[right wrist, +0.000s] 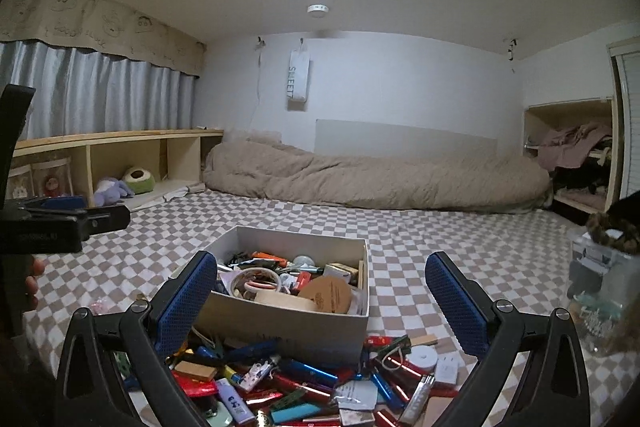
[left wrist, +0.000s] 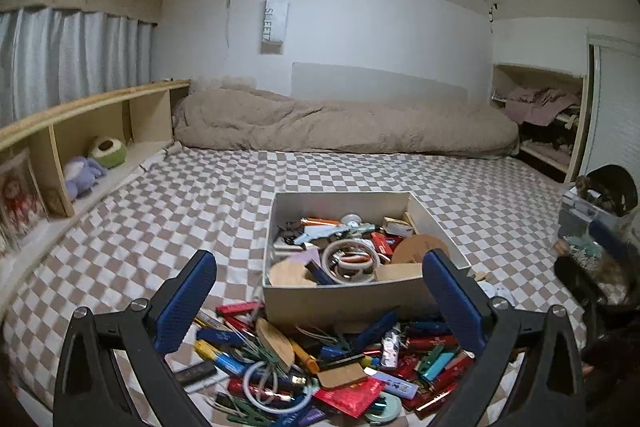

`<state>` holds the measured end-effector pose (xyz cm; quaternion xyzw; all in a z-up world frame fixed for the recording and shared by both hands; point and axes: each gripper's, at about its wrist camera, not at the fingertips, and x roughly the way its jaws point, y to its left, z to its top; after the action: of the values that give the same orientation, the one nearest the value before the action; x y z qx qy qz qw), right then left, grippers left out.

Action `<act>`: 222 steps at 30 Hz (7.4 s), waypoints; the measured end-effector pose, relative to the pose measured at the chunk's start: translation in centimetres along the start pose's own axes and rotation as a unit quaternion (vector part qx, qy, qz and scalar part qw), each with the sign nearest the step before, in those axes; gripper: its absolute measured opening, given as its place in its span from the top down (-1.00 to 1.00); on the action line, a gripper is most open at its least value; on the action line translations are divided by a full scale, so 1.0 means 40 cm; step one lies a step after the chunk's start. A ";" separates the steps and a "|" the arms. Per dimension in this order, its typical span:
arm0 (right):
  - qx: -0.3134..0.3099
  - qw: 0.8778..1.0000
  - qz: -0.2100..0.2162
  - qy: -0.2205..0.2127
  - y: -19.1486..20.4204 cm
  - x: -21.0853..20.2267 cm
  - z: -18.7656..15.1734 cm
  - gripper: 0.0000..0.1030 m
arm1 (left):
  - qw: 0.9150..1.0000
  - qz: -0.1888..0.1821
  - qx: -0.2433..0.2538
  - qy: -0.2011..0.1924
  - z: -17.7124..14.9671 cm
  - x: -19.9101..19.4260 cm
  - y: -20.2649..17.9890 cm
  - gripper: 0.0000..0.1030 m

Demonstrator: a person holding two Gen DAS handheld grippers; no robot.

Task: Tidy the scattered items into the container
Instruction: 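Raise both open tools away from the shoebox back over the pile, then lower both tools toward the pile beside the shoebox, then grasp the blue lighter with the left tool while the right tool grasps a red lighter, then lift both held lighters and carry them over the shoebox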

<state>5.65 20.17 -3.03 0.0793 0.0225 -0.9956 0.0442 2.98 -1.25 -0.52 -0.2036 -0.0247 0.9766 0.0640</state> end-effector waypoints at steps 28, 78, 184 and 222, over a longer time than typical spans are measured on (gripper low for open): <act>-0.040 0.990 0.028 0.135 0.085 0.085 -0.313 -1.00 | 0.992 0.111 -0.058 0.003 -0.275 0.074 0.083 -1.00; -0.103 0.961 0.052 0.250 0.131 0.128 -0.439 -1.00 | 0.961 0.178 -0.046 0.205 -0.480 0.182 0.152 -1.00; -0.081 0.943 0.085 0.312 0.100 0.156 -0.437 -0.62 | 0.972 0.141 -0.054 0.182 -0.492 0.172 0.009 -0.96; 0.001 0.948 0.068 0.311 0.068 0.101 -0.384 -0.62 | 0.985 0.059 -0.016 0.164 -0.446 0.126 -0.062 -0.63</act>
<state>4.32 17.90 -18.93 0.3861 0.0285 -0.9163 0.1024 5.84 2.29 -18.68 -0.3633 -0.0175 0.9315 0.0059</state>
